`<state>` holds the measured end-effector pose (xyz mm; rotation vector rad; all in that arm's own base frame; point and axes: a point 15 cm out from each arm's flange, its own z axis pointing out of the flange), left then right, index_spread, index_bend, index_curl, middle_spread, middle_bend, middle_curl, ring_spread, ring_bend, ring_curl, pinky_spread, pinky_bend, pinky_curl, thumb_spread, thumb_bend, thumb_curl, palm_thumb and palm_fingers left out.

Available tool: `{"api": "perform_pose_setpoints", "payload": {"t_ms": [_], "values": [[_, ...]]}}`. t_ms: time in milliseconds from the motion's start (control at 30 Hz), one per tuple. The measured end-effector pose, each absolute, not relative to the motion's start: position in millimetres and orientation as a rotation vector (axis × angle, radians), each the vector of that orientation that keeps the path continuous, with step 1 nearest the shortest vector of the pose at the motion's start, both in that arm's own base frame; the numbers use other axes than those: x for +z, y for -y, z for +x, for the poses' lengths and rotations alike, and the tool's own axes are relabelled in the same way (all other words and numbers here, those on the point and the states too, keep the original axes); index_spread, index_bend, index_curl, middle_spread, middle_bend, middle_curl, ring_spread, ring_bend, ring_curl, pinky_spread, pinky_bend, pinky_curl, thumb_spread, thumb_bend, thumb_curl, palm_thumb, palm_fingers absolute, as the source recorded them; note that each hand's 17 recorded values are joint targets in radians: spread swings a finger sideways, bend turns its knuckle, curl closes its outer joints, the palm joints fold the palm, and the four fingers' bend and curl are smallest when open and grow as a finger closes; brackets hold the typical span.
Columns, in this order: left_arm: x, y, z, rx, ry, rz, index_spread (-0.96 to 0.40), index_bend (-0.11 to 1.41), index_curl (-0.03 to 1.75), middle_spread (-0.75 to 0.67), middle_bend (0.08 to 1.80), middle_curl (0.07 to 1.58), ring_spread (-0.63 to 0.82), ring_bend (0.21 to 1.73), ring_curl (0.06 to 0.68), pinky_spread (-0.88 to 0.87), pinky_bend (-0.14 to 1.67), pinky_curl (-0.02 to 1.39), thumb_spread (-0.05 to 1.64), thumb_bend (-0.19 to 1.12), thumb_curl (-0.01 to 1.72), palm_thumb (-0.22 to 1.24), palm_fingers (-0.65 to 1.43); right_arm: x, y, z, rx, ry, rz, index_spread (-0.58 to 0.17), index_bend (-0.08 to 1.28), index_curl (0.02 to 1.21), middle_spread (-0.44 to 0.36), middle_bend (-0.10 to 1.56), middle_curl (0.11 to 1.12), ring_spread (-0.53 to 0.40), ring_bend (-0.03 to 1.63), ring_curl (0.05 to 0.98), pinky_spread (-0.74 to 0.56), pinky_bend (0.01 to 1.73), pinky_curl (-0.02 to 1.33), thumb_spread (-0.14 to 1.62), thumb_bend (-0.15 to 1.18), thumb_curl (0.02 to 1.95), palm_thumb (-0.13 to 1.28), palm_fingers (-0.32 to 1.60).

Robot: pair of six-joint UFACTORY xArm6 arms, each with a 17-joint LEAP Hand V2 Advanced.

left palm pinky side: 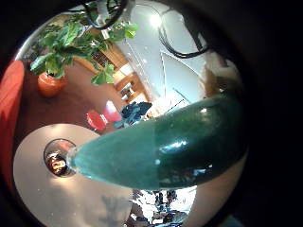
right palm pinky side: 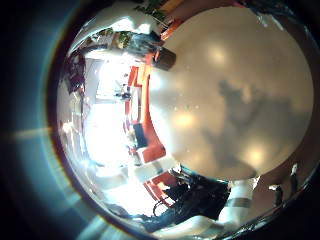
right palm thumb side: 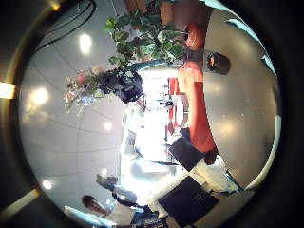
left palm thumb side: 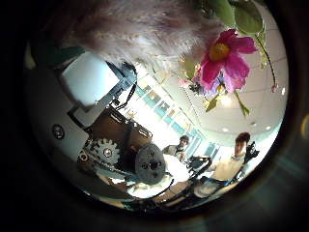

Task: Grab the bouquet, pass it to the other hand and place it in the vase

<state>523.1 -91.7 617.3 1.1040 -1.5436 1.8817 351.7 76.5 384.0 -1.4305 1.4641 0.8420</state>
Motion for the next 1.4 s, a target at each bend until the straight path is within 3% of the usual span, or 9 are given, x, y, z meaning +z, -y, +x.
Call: {"api": "perform_pose_setpoints", "payload": {"t_ms": [867, 967, 1000, 1033, 1067, 1100, 1133, 1200, 1400], "values": [[516.6, 98.1, 588.6, 1.735, 1.478, 1.197, -0.74, 0.60, 1.38, -0.52, 1.16, 1.00, -0.38, 1.59, 0.564, -0.66, 1.10, 1.24, 1.11, 0.03, 0.91, 1.03, 0.97, 363.9, -72.8, 357.4, 0.892, -1.466, -1.412, -0.344, 0.16, 0.28, 0.025, 0.31, 0.35, 0.118, 0.71, 0.234, 0.44, 0.82, 0.28, 1.02, -0.03, 0.46, 0.65, 0.12], [506.6, 98.8, 590.6, 1.714, 1.475, 1.204, -0.72, 0.49, 1.36, -0.52, 1.11, 0.98, -0.40, 1.52, 0.540, -0.67, 1.04, 1.17, 1.03, -0.08, 0.83, 0.85, 0.83, 361.1, -73.4, 356.2, 0.897, -1.465, -1.410, -0.338, 0.16, 0.28, 0.023, 0.31, 0.35, 0.118, 0.70, 0.231, 0.44, 0.81, 0.27, 1.02, -0.03, 0.46, 0.65, 0.13], [501.0, 99.5, 590.8, 1.698, 1.469, 1.203, -0.70, 0.44, 1.34, -0.50, 1.09, 0.98, -0.41, 1.41, 0.535, -0.66, 0.92, 1.13, 1.01, -0.11, 0.79, 0.75, 0.51, 360.7, -73.6, 356.0, 0.899, -1.465, -1.410, -0.337, 0.16, 0.28, 0.023, 0.31, 0.35, 0.118, 0.69, 0.230, 0.44, 0.80, 0.27, 1.02, -0.03, 0.46, 0.65, 0.13], [497.5, 101.8, 588.8, 1.682, 1.469, 1.192, -0.67, 0.43, 1.32, -0.46, 1.03, 0.96, -0.34, 1.25, 0.509, -0.59, 0.70, 1.11, 0.99, -0.12, 0.74, 0.64, 0.06, 359.6, -73.8, 355.7, 0.902, -1.465, -1.408, -0.336, 0.16, 0.28, 0.019, 0.31, 0.35, 0.117, 0.69, 0.229, 0.44, 0.80, 0.27, 1.02, -0.03, 0.46, 0.65, 0.13], [492.2, 104.2, 585.5, 1.657, 1.464, 1.178, -0.60, 0.34, 1.27, -0.30, 0.78, 0.91, -0.14, 1.14, 0.502, -0.42, 0.55, 1.11, 0.97, -0.16, 0.69, 0.49, -0.39, 359.1, -73.8, 355.5, 0.902, -1.465, -1.408, -0.335, 0.16, 0.28, 0.018, 0.31, 0.35, 0.117, 0.69, 0.227, 0.44, 0.80, 0.27, 1.02, -0.03, 0.46, 0.65, 0.14], [489.0, 109.8, 580.4, 1.628, 1.466, 1.148, -0.53, 0.22, 1.21, -0.16, 0.64, 0.85, 0.00, 1.04, 0.427, -0.31, 0.46, 1.06, 0.96, -0.14, 0.65, 0.39, -0.48, 359.1, -73.9, 355.3, 0.902, -1.465, -1.408, -0.335, 0.17, 0.28, 0.016, 0.31, 0.35, 0.117, 0.69, 0.227, 0.44, 0.79, 0.26, 1.02, -0.03, 0.46, 0.65, 0.15], [487.6, 112.3, 578.3, 1.611, 1.472, 1.126, -0.47, 0.13, 1.16, -0.03, 0.53, 0.78, 0.10, 0.96, 0.361, -0.20, 0.39, 1.02, 0.95, -0.14, 0.60, 0.29, -0.53, 358.7, -73.9, 355.0, 0.903, -1.466, -1.409, -0.336, 0.17, 0.28, 0.016, 0.30, 0.35, 0.118, 0.69, 0.227, 0.44, 0.79, 0.26, 1.02, -0.03, 0.46, 0.65, 0.15], [481.3, 107.6, 581.5, 1.595, 1.512, 1.097, -0.35, 0.04, 1.06, 0.15, 0.37, 0.67, 0.25, 0.84, 0.284, 0.00, 0.28, 0.94, 0.92, -0.10, 0.54, 0.18, -0.46, 358.3, -74.5, 352.8, 0.909, -1.462, -1.418, -0.336, 0.17, 0.29, 0.014, 0.30, 0.35, 0.118, 0.68, 0.225, 0.44, 0.78, 0.26, 1.02, -0.03, 0.46, 0.65, 0.16], [452.5, 63.4, 593.2, 1.585, 1.487, 1.187, -0.07, 0.01, 0.74, 0.44, 0.19, 0.50, 0.47, 0.66, 0.198, 0.41, 0.16, 0.71, 0.84, -0.05, 0.44, 0.03, -0.32, 358.7, -75.0, 351.6, 0.908, -1.456, -1.425, -0.339, 0.17, 0.30, 0.013, 0.28, 0.35, 0.108, 0.66, 0.218, 0.44, 0.76, 0.24, 1.02, -0.03, 0.46, 0.65, 0.18]]}}
